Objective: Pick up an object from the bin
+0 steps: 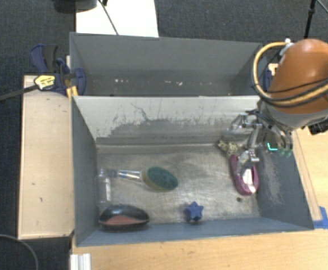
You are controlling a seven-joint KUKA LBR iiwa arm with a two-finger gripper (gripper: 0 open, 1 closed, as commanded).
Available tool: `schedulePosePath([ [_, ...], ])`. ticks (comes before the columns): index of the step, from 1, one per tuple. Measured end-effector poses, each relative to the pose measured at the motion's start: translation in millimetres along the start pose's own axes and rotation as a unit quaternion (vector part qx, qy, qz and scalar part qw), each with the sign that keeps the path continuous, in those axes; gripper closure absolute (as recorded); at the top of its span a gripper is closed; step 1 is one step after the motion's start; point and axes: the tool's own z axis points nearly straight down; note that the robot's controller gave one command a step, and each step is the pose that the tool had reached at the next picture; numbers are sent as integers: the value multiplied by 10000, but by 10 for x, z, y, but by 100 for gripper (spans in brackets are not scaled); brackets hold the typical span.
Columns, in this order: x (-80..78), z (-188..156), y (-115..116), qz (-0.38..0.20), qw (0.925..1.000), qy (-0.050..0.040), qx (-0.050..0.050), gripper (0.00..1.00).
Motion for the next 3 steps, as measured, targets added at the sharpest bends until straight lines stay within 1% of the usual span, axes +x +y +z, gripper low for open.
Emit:
schedulePosePath([
  [1,43,596,1240,-311,9995,-12,-17,0],
  [2,-220,1355,1650,-946,9955,-15,-2,0],
  [3,-116,1383,2306,-1609,9870,-65,-11,0],
])
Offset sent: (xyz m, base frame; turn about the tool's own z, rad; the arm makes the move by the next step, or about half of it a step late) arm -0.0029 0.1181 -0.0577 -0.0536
